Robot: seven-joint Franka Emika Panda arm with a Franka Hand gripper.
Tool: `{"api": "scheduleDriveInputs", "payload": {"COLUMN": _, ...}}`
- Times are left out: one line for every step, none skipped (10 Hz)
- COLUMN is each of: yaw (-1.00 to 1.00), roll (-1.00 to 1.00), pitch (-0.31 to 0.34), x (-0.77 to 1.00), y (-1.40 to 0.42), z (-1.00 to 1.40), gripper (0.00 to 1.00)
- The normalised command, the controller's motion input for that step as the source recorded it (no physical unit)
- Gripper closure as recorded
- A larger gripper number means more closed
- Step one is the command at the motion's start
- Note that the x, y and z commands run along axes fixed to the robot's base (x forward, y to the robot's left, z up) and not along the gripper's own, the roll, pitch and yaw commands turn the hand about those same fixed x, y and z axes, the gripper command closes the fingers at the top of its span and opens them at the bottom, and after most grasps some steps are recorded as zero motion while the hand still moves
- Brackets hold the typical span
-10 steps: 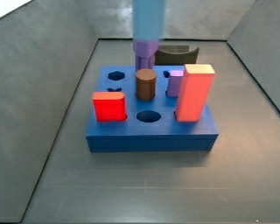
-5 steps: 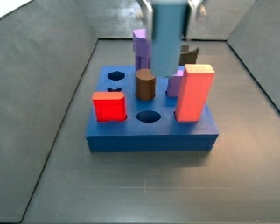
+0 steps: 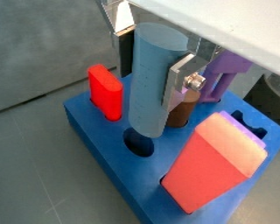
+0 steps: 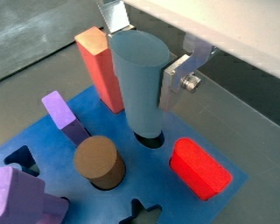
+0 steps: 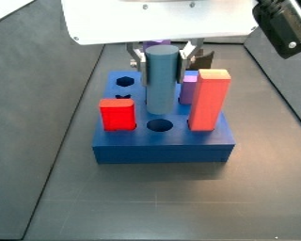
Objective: Pick up the oval object. Move up. Move to above the board. Insert the oval object.
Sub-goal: Insert the oval object.
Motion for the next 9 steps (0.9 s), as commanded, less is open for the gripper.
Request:
{"api": "scheduleDriveInputs", "payload": {"yaw": -0.16, "roll": 0.0, "pitch": -0.1, "x": 0.19, "y": -0.15, "z": -0.4, "gripper": 1.0}}
{"api": "scheduleDriveInputs", "payload": {"yaw": -0.1, "roll": 0.01, "pitch": -0.109, "x": 0.08, "y": -0.26, "z": -0.47, "gripper": 1.0}}
{"api": "scheduleDriveInputs", "payload": {"yaw": -0.01, "roll": 0.09, "pitch": 0.0, "x": 0.0, "y": -0.16, "z": -0.34, "gripper": 1.0}}
{"api": "scheduleDriveInputs", "payload": {"yaw": 0.0, "roll": 0.13, "pitch": 0.004, "x": -0.23, "y": 0.0, "z": -0.2, "gripper": 1.0}}
{"api": "scheduleDriveInputs", "payload": {"yaw": 0.0, "roll": 0.06, "pitch": 0.0, "x": -0.25, "y": 0.07, "z": -0.16, "gripper": 1.0}}
{"api": "scheduleDriveInputs", "payload": {"yaw": 0.02, "roll": 0.02, "pitch": 0.0, "x": -0.13, "y": 0.08, "z": -0.12, "gripper": 1.0}}
{"api": "scheduleDriveInputs", "payload": {"yaw": 0.02, "roll": 0.01, "pitch": 0.0, "x": -0.03, "y": 0.02, "z": -0.16, "gripper": 1.0}}
{"api": "scheduleDriveInputs", "payload": {"yaw": 0.0, "roll": 0.0, "pitch": -0.013, "x": 0.1, "y": 0.0, "z": -0.25, "gripper": 1.0}}
{"api": "scheduleDriveInputs", "payload": {"yaw": 0.0, "roll": 0.0, "pitch": -0.034, "x": 0.28, "y": 0.0, "z": -0.25, "gripper": 1.0}}
